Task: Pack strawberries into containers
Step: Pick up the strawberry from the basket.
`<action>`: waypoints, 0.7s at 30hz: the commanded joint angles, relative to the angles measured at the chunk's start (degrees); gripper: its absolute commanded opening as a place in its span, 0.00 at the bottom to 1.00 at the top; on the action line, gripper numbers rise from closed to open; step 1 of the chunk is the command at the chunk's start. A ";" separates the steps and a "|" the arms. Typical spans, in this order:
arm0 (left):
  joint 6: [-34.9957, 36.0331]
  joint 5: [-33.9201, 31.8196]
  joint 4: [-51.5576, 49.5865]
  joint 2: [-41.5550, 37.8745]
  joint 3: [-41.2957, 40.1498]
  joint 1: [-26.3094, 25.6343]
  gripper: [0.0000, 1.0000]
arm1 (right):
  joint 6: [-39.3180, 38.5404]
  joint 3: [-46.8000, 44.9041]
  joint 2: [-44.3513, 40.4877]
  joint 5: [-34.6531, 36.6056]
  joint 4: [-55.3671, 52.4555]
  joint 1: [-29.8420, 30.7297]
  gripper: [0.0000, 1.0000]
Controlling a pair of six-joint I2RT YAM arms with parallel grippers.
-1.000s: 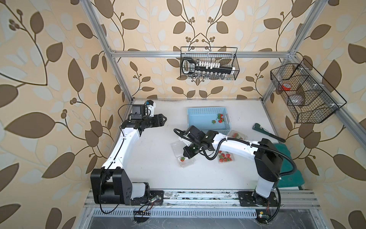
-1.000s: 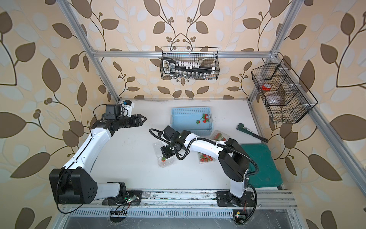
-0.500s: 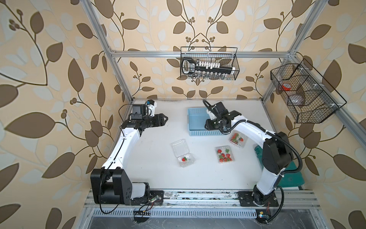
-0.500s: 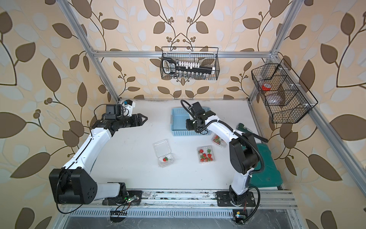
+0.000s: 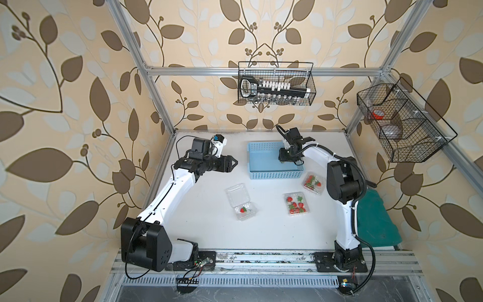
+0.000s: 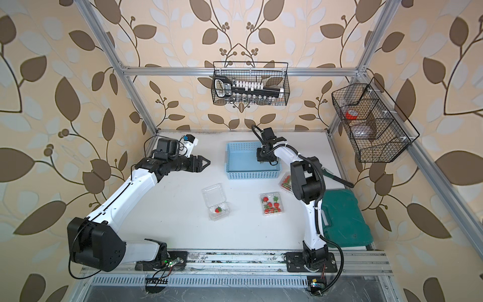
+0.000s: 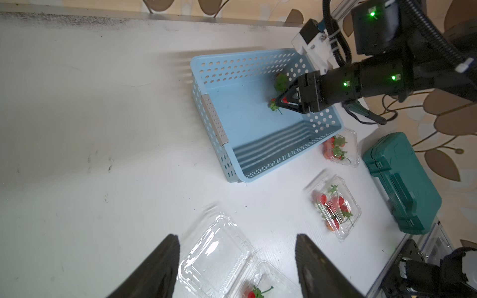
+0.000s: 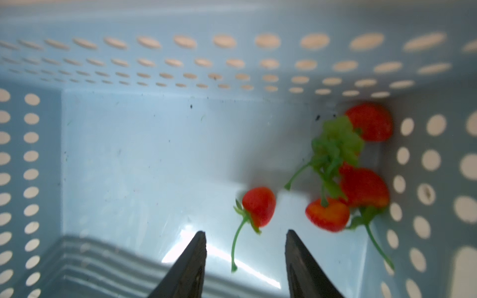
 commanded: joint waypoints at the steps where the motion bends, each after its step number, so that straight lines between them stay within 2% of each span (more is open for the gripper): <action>1: 1.55 -0.22 -0.17 0.41 -0.08 0.11 0.73 | 2.19 3.31 3.03 -2.47 -0.21 -1.16 0.50; 13: 1.86 -0.13 -0.52 0.59 0.29 0.12 0.73 | 0.69 5.45 6.44 0.11 -2.63 -0.52 0.50; 21: 1.77 -0.04 -0.52 0.29 0.29 0.11 0.72 | -1.35 5.23 6.63 3.82 -4.21 1.83 0.43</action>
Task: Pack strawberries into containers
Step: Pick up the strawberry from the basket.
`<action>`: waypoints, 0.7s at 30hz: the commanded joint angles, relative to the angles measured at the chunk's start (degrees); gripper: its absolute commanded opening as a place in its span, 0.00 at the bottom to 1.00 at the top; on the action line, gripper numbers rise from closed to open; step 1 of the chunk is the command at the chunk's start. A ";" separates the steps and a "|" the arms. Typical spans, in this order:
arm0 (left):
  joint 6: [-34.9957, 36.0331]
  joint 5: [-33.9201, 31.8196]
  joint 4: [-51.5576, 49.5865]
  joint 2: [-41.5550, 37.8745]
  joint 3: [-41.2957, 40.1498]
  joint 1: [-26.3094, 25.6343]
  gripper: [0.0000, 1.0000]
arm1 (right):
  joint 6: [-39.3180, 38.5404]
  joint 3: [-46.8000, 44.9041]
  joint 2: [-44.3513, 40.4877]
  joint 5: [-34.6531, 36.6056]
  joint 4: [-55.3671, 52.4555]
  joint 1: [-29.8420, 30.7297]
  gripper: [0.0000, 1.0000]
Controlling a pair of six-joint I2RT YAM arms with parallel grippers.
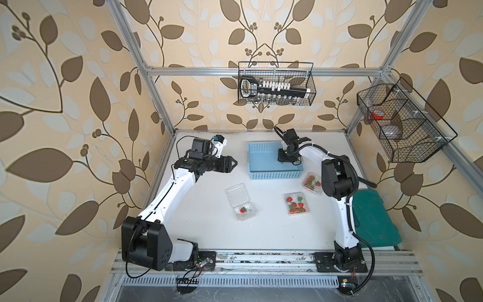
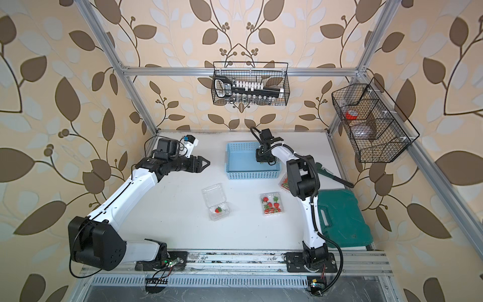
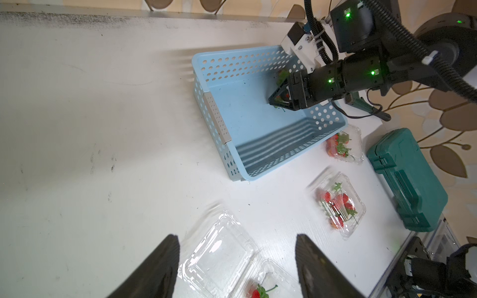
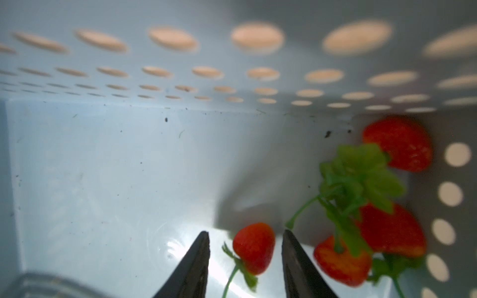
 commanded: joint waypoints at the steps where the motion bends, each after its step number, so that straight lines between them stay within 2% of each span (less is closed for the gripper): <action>1: 0.64 0.03 -0.20 -0.18 0.25 0.09 0.72 | -1.18 1.55 1.98 2.32 -1.97 0.85 0.42; 12: 0.66 -0.05 -0.25 -0.60 0.16 0.09 0.72 | -1.49 3.22 3.27 3.11 -2.72 1.21 0.21; 21: 0.59 0.09 -0.11 -0.73 0.20 0.09 0.72 | -2.78 1.79 -4.17 0.29 -1.88 2.21 0.19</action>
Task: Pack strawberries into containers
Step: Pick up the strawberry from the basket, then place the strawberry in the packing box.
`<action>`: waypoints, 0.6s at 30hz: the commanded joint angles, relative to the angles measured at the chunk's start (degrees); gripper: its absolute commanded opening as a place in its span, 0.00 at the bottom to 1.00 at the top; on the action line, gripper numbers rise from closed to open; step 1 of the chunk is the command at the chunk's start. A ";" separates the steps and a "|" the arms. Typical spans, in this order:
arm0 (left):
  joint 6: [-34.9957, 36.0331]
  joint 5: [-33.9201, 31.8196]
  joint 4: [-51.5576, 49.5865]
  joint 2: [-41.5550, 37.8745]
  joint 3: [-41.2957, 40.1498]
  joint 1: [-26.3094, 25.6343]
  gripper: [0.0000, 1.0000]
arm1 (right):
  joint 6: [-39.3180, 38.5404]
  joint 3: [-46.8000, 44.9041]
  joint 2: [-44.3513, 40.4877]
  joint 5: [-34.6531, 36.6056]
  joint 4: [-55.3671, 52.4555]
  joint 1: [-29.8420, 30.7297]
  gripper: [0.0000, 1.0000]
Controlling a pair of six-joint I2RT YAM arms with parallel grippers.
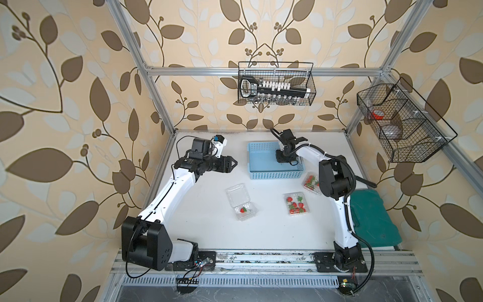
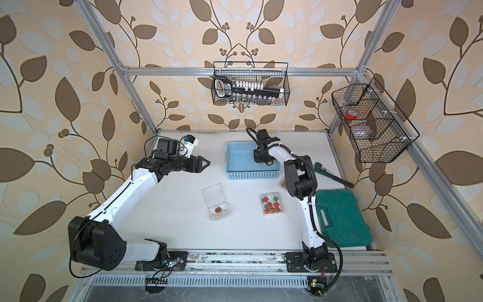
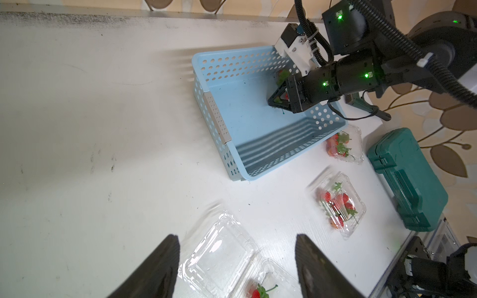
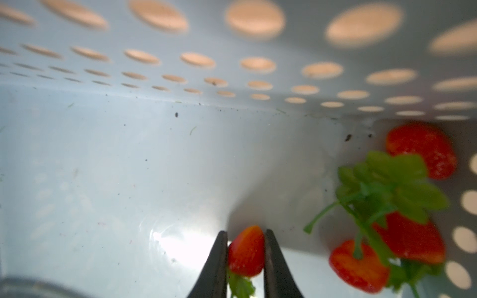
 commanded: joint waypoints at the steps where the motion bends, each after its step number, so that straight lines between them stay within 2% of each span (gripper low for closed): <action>1: 0.43 0.11 0.00 -0.68 0.16 0.11 0.72 | -1.14 -1.09 -6.08 -2.84 0.17 1.07 0.19; 7: 0.45 0.11 -0.04 -0.79 0.18 0.08 0.72 | -1.88 -7.00 -13.03 -6.76 2.28 3.80 0.18; 10: 0.51 0.03 -0.01 -0.77 0.16 0.08 0.72 | -2.62 -11.23 -16.91 -8.11 2.46 7.61 0.18; 18: 0.70 -0.58 -0.23 -0.77 0.33 0.31 0.72 | -0.96 -26.32 -29.19 -11.07 6.22 24.54 0.18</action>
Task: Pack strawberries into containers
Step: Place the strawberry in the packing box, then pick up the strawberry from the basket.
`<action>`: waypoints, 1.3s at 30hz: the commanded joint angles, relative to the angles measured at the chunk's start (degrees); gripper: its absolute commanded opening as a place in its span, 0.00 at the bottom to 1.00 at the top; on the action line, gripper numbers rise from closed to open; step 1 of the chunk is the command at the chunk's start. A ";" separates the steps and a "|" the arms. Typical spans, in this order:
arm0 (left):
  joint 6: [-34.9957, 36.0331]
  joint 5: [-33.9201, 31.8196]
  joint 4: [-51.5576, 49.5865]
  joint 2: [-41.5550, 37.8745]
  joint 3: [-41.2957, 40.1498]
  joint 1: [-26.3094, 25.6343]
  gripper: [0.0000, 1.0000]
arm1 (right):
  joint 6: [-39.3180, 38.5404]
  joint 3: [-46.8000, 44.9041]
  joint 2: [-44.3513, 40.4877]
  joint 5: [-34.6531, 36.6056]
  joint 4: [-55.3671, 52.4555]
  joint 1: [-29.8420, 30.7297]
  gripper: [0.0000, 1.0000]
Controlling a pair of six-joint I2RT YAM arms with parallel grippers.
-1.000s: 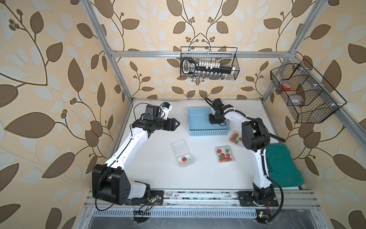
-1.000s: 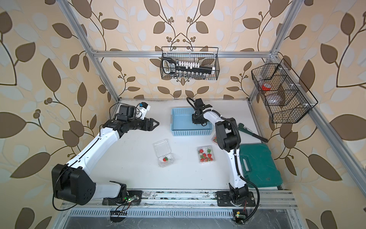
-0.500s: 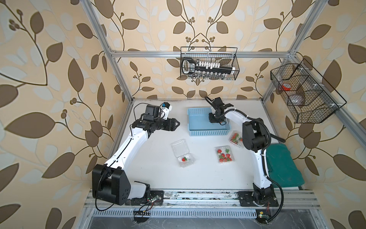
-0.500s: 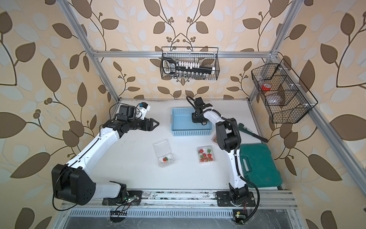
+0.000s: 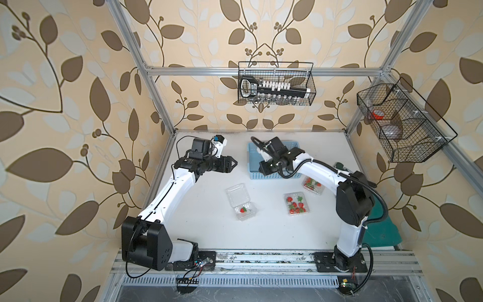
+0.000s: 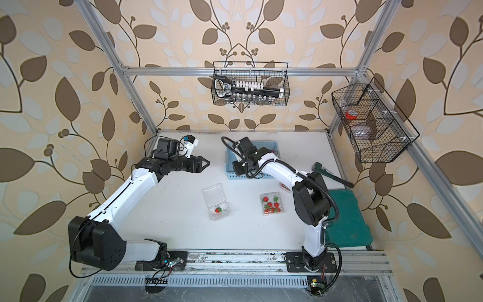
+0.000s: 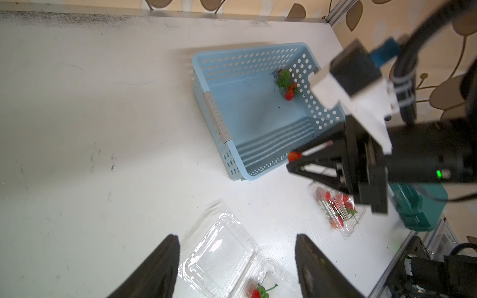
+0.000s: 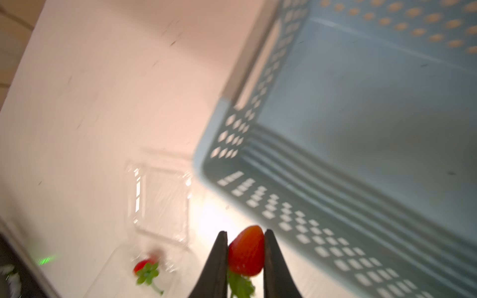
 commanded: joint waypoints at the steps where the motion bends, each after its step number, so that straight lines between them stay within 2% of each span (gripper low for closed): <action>1: 0.70 -0.66 -0.07 -0.77 0.33 0.41 0.72 | 1.24 -4.82 -3.67 -2.89 1.23 6.18 0.19; 5: 0.45 -0.25 0.10 -0.91 0.42 1.02 0.72 | 4.42 -10.17 -5.27 -3.97 4.38 12.43 0.19; 9: 0.35 -0.13 0.19 -1.25 0.27 1.03 0.72 | 4.93 -11.36 -3.72 -3.25 3.59 15.43 0.19; 17: 0.40 -0.44 0.22 -2.24 0.07 1.08 0.72 | 2.58 -11.04 0.27 0.84 1.60 16.40 0.26; 21: 0.35 -0.49 0.26 -2.53 0.01 1.05 0.73 | 1.32 -9.70 1.23 1.79 0.77 16.47 0.34; 25: 0.35 -0.44 0.29 -2.61 -0.02 1.03 0.72 | 1.12 -8.94 0.15 2.78 0.78 16.48 0.43; 28: 0.35 -0.49 0.28 -2.73 -0.03 1.03 0.72 | 1.79 -8.57 -2.71 3.41 1.49 15.74 0.42; 31: 0.35 -0.49 0.27 -2.75 -0.08 1.04 0.72 | 3.13 -8.64 -7.54 4.39 2.95 12.03 0.42; 33: 0.37 -0.48 0.21 -2.79 -0.07 1.03 0.72 | 3.56 -9.55 -10.80 5.72 5.02 7.33 0.43; 39: 0.34 -0.40 0.28 -2.66 -0.06 1.03 0.72 | 3.07 -5.83 -8.64 11.53 2.45 -9.71 0.43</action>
